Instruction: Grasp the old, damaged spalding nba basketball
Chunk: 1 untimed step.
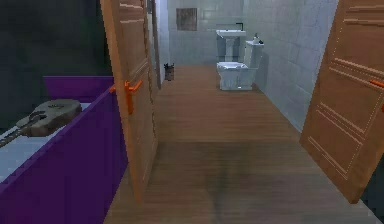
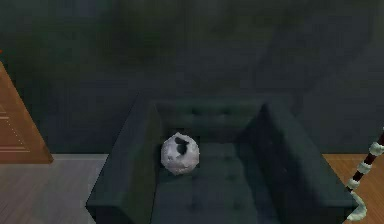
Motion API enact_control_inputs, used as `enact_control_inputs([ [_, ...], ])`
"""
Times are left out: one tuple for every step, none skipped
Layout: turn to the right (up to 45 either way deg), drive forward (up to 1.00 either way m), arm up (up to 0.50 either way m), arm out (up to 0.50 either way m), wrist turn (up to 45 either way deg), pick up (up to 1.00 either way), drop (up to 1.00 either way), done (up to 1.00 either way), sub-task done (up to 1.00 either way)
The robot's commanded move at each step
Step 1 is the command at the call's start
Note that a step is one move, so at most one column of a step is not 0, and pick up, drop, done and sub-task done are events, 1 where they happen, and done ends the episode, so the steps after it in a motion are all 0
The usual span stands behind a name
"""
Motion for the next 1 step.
enact_control_inputs([
  [0.0, 0.00, 0.50, 0.00, 0.0, 0.00, 0.00, 0.00, 0.00],
])
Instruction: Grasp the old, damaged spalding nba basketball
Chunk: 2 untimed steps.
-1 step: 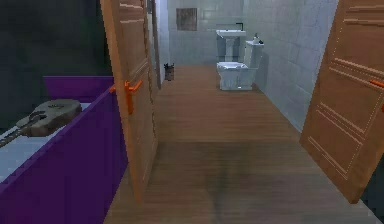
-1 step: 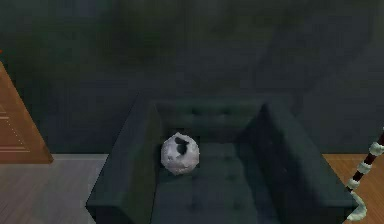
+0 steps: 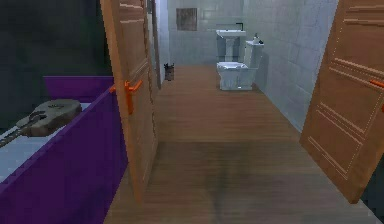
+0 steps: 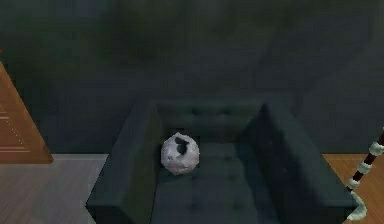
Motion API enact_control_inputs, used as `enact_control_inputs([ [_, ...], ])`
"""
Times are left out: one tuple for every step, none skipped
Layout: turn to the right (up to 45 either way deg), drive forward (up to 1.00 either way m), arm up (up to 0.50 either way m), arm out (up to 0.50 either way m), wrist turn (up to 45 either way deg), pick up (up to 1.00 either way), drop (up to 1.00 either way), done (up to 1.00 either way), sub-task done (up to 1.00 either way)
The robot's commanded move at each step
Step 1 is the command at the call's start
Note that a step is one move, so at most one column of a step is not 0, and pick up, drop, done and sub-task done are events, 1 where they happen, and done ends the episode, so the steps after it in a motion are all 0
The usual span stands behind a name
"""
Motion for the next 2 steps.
enact_control_inputs([
  [0.0, 0.00, 0.12, 0.00, 0.0, 0.00, 0.00, 0.00, 0.00],
  [0.0, 0.00, 0.00, 0.50, 0.0, 0.00, 0.00, 0.00, 0.00],
])
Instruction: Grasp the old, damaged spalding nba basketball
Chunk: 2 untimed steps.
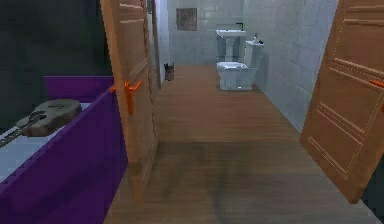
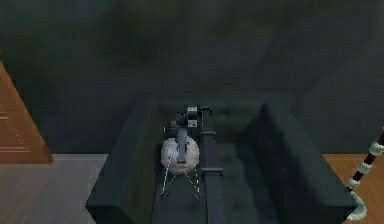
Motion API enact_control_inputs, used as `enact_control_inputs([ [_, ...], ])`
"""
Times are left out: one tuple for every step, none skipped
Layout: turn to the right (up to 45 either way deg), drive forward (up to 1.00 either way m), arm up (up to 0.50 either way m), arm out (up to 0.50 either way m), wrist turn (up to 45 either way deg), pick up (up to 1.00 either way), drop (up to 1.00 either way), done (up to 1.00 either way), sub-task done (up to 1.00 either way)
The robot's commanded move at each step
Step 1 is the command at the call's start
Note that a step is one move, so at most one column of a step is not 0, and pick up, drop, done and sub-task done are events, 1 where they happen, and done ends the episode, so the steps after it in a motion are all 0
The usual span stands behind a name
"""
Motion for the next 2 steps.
enact_control_inputs([
  [0.0, 0.00, 0.00, 0.00, 45.0, 0.00, 0.00, 0.00, 0.00],
  [0.0, 0.00, 0.00, 0.00, 45.0, 0.00, 0.00, 0.00, 0.00],
])
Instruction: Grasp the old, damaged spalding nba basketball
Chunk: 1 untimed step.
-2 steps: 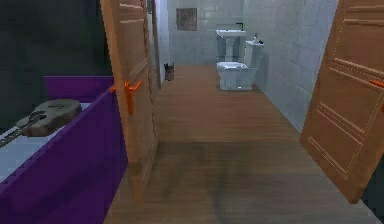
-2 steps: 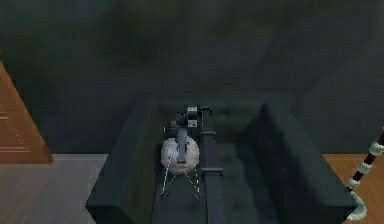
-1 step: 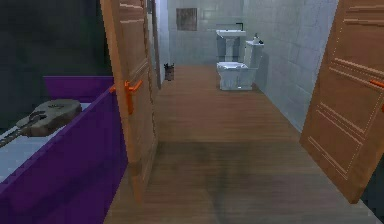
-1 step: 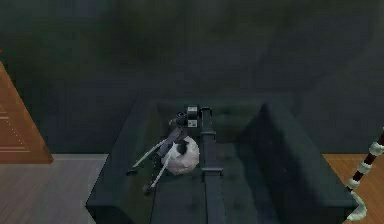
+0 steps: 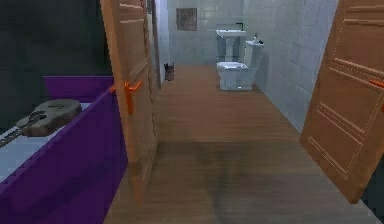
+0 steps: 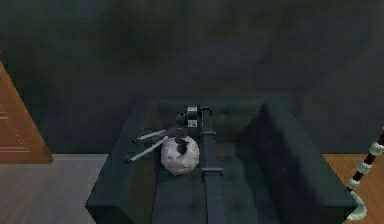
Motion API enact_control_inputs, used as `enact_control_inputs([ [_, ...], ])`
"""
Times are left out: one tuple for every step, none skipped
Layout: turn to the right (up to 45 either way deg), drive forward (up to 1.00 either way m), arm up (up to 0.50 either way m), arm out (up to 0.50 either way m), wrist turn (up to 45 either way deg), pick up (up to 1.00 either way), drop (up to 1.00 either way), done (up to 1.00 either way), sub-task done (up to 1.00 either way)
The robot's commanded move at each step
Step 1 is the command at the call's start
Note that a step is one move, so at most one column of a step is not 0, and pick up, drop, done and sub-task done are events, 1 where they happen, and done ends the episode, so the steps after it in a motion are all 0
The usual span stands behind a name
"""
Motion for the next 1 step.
enact_control_inputs([
  [0.0, 0.00, 0.00, 0.00, 45.0, 0.00, 0.00, 0.00, 0.00],
])
